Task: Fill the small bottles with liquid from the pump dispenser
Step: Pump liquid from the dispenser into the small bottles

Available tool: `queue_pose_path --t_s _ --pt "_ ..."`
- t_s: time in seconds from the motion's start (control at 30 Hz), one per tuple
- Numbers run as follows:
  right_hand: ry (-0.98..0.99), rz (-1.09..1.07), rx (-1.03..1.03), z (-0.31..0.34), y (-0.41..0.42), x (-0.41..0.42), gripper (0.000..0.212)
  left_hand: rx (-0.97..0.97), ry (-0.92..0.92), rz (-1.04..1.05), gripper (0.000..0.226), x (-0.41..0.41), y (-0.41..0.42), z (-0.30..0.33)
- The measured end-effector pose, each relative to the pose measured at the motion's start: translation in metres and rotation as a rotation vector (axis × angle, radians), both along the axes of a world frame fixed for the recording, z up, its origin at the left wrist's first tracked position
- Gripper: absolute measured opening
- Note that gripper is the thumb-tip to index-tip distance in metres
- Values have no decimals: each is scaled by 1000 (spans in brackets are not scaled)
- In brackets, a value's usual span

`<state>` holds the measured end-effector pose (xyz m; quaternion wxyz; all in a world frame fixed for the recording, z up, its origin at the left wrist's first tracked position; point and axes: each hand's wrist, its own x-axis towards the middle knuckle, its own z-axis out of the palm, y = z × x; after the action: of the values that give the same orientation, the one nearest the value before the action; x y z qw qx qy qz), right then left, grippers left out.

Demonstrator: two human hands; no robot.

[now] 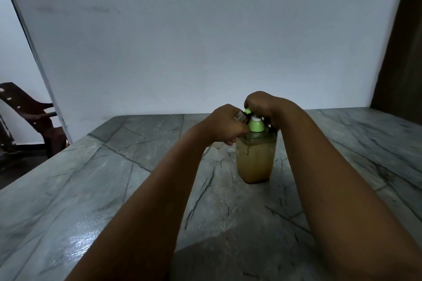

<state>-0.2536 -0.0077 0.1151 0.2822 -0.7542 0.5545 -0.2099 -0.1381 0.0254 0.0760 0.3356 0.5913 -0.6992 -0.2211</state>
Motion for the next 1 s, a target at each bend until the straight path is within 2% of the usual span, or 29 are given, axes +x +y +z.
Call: queue_pose_path --t_s 0.1,0.23,0.37,0.57,0.63,0.73,0.83,1.0 --pt "-30 -19 52 2 -1 -7 31 20 25 -6 22 3 -1 0" --pt "-106 -11 173 6 3 -9 33 52 52 8 22 3 -2 2" --pt "27 62 -26 4 5 -5 37 45 35 11 21 0 0 3" --pt "100 25 -48 2 12 -1 43 47 46 6 9 0 1 2" --pt "45 30 -75 -1 7 2 41 39 38 5 6 0 1 2" --pt "-23 -9 -97 -2 5 1 35 27 27 2 8 0 2 2" --pt "57 30 -94 0 5 1 38 29 31 6 11 0 1 2" --pt "39 -3 -64 2 4 -2 30 33 35 18 14 1 -1 2"
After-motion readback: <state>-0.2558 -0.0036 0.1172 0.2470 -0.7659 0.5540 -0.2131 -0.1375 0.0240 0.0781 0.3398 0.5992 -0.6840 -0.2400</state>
